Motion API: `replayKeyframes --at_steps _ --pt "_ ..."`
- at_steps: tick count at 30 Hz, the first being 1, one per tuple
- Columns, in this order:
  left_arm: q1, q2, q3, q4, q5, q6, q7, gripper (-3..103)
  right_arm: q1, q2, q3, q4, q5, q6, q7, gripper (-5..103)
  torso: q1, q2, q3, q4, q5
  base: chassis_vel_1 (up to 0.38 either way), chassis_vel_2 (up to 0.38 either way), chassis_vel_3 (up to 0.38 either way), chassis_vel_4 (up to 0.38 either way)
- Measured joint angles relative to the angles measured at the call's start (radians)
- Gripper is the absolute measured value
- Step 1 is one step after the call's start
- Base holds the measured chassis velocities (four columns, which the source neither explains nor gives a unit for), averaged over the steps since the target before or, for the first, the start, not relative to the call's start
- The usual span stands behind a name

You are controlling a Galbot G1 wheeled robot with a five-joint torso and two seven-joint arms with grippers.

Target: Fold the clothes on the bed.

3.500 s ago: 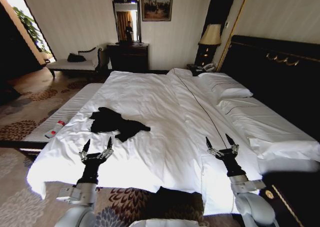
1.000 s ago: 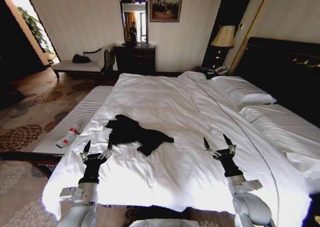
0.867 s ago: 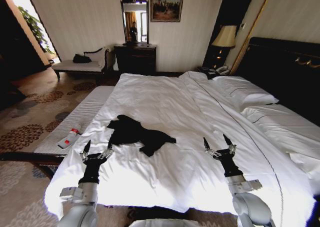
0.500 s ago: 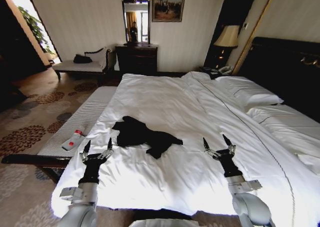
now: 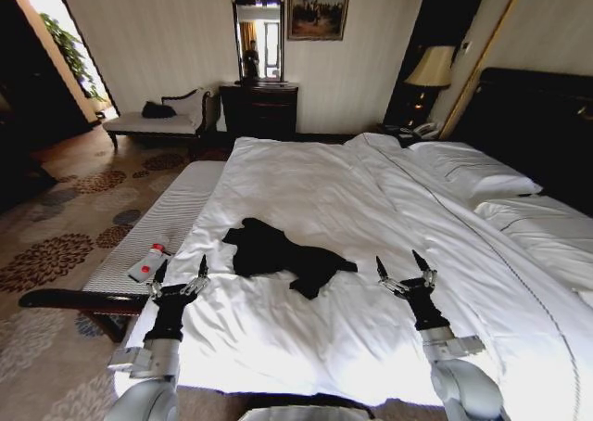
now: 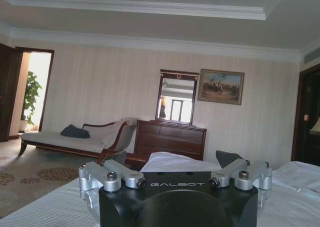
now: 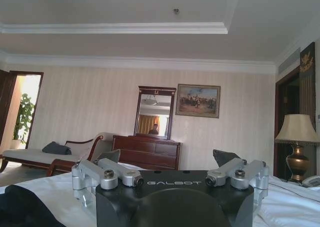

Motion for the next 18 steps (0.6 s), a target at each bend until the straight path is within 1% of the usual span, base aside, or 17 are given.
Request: replayKeyframes --at_steps 8,11,14,16,18 --pt "-0.004 0.000 0.000 0.002 -0.001 0.000 0.000 100 0.002 0.003 -0.011 -0.008 -0.014 0.010 0.011 100 0.000 0.000 0.000 0.0000 0.0000 0.056 0.105 -0.058 -0.119" --pt "-0.010 0.000 0.000 0.008 -0.002 0.000 -0.001 100 0.009 0.004 -0.020 -0.017 -0.014 0.025 0.014 100 0.000 0.000 0.000 0.0000 0.0000 0.056 0.107 -0.054 -0.127" --pt "-0.039 0.005 -0.006 0.015 -0.019 0.010 -0.011 100 0.024 0.003 -0.035 -0.026 -0.016 0.055 0.013 100 0.000 0.000 0.000 0.0001 -0.0003 0.042 0.074 -0.052 -0.064" --pt "-0.055 0.010 -0.012 0.015 -0.031 0.016 -0.019 100 0.028 0.002 -0.040 -0.026 -0.016 0.058 0.014 100 0.000 0.000 0.000 0.0002 -0.0003 0.022 0.057 -0.005 -0.026" --pt "-0.089 0.020 -0.025 0.012 -0.058 0.032 -0.039 100 0.033 -0.003 -0.049 -0.024 -0.006 0.063 0.015 100 0.000 0.000 0.000 0.0002 -0.0003 0.000 0.000 0.000 0.000"
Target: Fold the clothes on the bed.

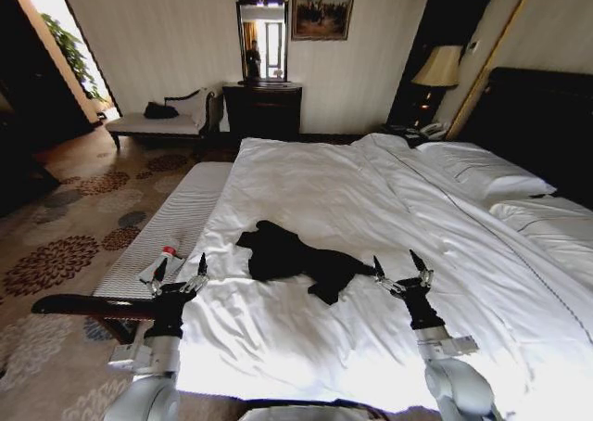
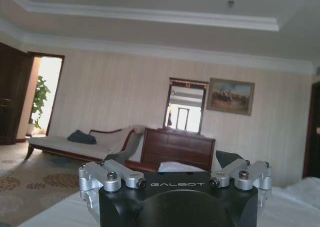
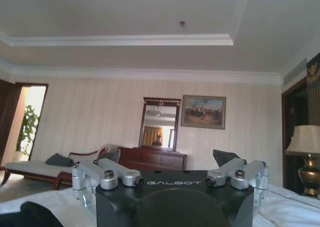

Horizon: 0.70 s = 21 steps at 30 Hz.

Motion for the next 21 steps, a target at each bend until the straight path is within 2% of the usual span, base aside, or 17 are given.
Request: replayKeyframes --at_steps 1,3,6,10,11,12,14,15,16,19,20,21 --pt "-0.043 0.019 -0.020 -0.014 -0.043 0.026 -0.028 100 0.006 -0.009 -0.012 0.004 0.016 0.006 0.006 100 0.000 0.000 0.000 -0.0006 0.0001 0.000 0.000 0.000 0.000" --pt "-0.056 0.026 -0.026 -0.021 -0.062 0.037 -0.040 100 0.011 -0.014 -0.018 0.004 0.025 0.008 0.010 100 0.000 0.000 0.000 -0.0006 0.0002 0.000 0.000 0.000 0.000" --pt "-0.118 0.070 -0.044 -0.082 -0.195 0.107 -0.089 100 0.048 -0.047 -0.062 -0.001 0.093 0.004 0.039 100 0.000 0.000 0.000 -0.0005 0.0005 0.000 0.000 0.000 0.000" --pt "-0.148 0.086 -0.049 -0.102 -0.222 0.119 -0.095 100 0.080 -0.082 -0.100 -0.004 0.174 -0.045 0.060 100 0.000 0.000 0.000 -0.0001 0.0003 0.000 0.000 0.000 0.000" --pt "-0.167 0.090 -0.050 -0.102 -0.216 0.120 -0.102 100 0.110 -0.134 -0.146 -0.005 0.274 -0.122 0.102 100 0.000 0.000 0.000 0.0000 0.0001 0.000 0.000 0.000 0.000" --pt "-0.167 0.090 -0.050 -0.102 -0.216 0.120 -0.102 100 0.110 -0.134 -0.146 -0.005 0.274 -0.122 0.102 100 0.000 0.000 0.000 0.0000 0.0001 0.000 0.000 0.000 0.000" --pt "-0.177 0.087 -0.055 -0.106 -0.192 0.124 -0.113 100 0.147 -0.206 -0.201 -0.005 0.421 -0.220 0.198 100 0.000 0.000 0.000 -0.0006 0.0005 0.000 0.000 0.000 0.000" --pt "-0.178 0.083 -0.060 -0.119 -0.175 0.130 -0.118 100 0.178 -0.259 -0.238 -0.003 0.523 -0.292 0.281 100 0.000 0.000 0.000 -0.0001 0.0000 0.000 0.000 0.000 0.000" --pt "-0.178 0.083 -0.060 -0.119 -0.175 0.130 -0.118 100 0.178 -0.259 -0.238 -0.003 0.523 -0.292 0.281 100 0.000 0.000 0.000 -0.0001 0.0000 0.000 0.000 0.000 0.000" --pt "-0.162 0.075 -0.064 -0.138 -0.165 0.153 -0.120 100 0.258 -0.363 -0.319 -0.002 0.738 -0.511 0.497 100 0.000 0.000 0.000 0.0002 0.0005 0.000 0.000 0.000 0.000" --pt "-0.162 0.075 -0.064 -0.138 -0.165 0.153 -0.120 100 0.258 -0.363 -0.319 -0.002 0.738 -0.511 0.497 100 0.000 0.000 0.000 0.0002 0.0005 0.000 0.000 0.000 0.000" --pt "-0.150 0.073 -0.070 -0.140 -0.168 0.159 -0.120 100 0.298 -0.394 -0.343 0.001 0.898 -0.614 0.592 100 0.000 0.000 0.000 -0.0002 0.0006 0.000 0.000 0.000 0.000"
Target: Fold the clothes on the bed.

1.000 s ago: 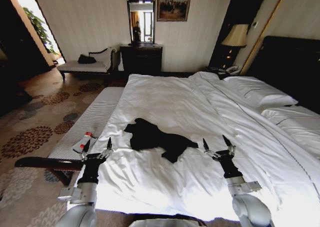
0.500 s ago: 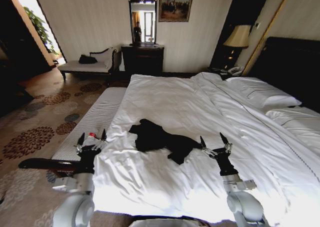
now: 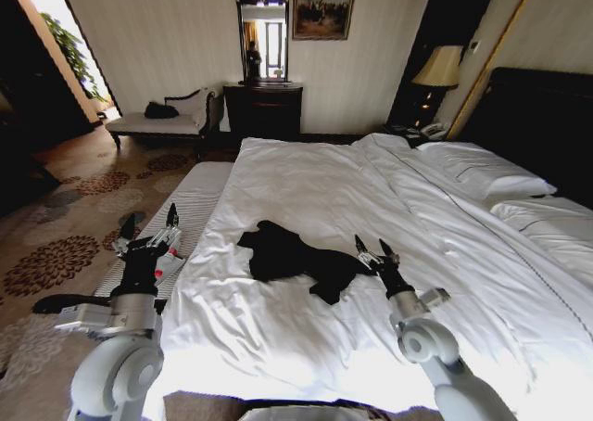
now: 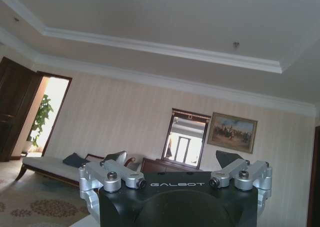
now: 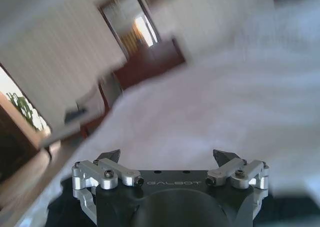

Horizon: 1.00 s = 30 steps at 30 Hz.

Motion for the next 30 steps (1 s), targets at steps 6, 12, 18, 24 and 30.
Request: replayKeyframes --at_steps 6,12,18,24,30 --pt "0.049 -0.019 -0.026 0.000 0.002 0.003 0.005 100 0.092 -0.039 -0.027 -0.020 0.241 -0.141 0.161 100 0.000 0.000 0.000 0.0002 -0.0003 0.000 0.000 0.000 0.000" --pt "0.086 -0.055 -0.022 0.001 0.018 0.003 0.005 100 0.079 -0.045 -0.035 -0.043 0.245 -0.180 0.181 100 0.000 0.000 0.000 -0.0002 -0.0002 0.000 0.000 0.000 0.000" --pt "0.090 -0.068 -0.021 0.001 0.033 0.003 0.005 100 0.060 -0.036 -0.054 -0.033 0.284 -0.199 0.212 100 0.000 0.000 0.000 -0.0002 -0.0002 0.000 0.000 0.000 0.000" --pt "0.070 -0.087 -0.013 0.002 0.037 0.006 0.000 100 0.068 -0.011 -0.123 -0.027 0.326 -0.204 0.251 100 0.000 0.000 0.000 0.0000 -0.0002 0.000 0.000 0.000 0.000" --pt "0.062 -0.085 -0.015 0.003 0.037 0.007 -0.002 100 0.068 -0.013 -0.144 -0.017 0.318 -0.204 0.263 98 0.000 0.000 0.000 0.0001 -0.0003 0.000 0.000 0.000 0.000"
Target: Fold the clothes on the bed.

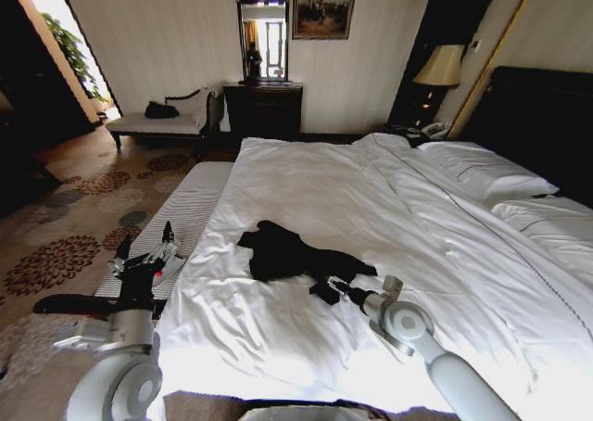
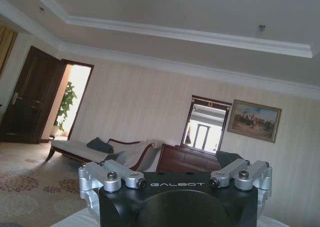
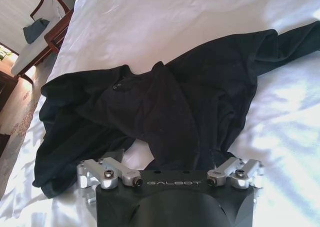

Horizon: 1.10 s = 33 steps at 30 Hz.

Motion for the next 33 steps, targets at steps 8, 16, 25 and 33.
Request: replayKeyframes --at_steps 8,16,25,33 --pt "-0.024 0.004 0.006 0.000 -0.001 0.000 -0.004 100 -0.010 -0.008 -0.006 0.006 -0.017 0.005 0.012 82 0.000 0.000 0.000 -0.0002 0.0000 0.000 0.000 0.000 0.000" --pt "-0.033 0.010 0.011 0.000 -0.001 0.000 -0.008 100 -0.012 -0.006 -0.005 -0.004 -0.027 0.013 0.022 55 0.000 0.000 0.000 -0.0001 0.0000 0.000 0.000 0.000 0.000" --pt "-0.045 0.011 0.019 0.001 0.000 0.000 -0.008 100 -0.035 -0.012 0.026 0.026 -0.023 0.018 0.034 18 0.000 0.000 0.000 -0.0001 0.0000 0.000 0.000 0.000 0.000" --pt "-0.041 0.011 0.016 0.001 0.000 -0.001 -0.008 100 -0.044 -0.005 0.019 0.032 -0.031 0.018 0.038 1 0.000 0.000 0.000 -0.0001 0.0000 0.000 0.000 0.000 0.000"
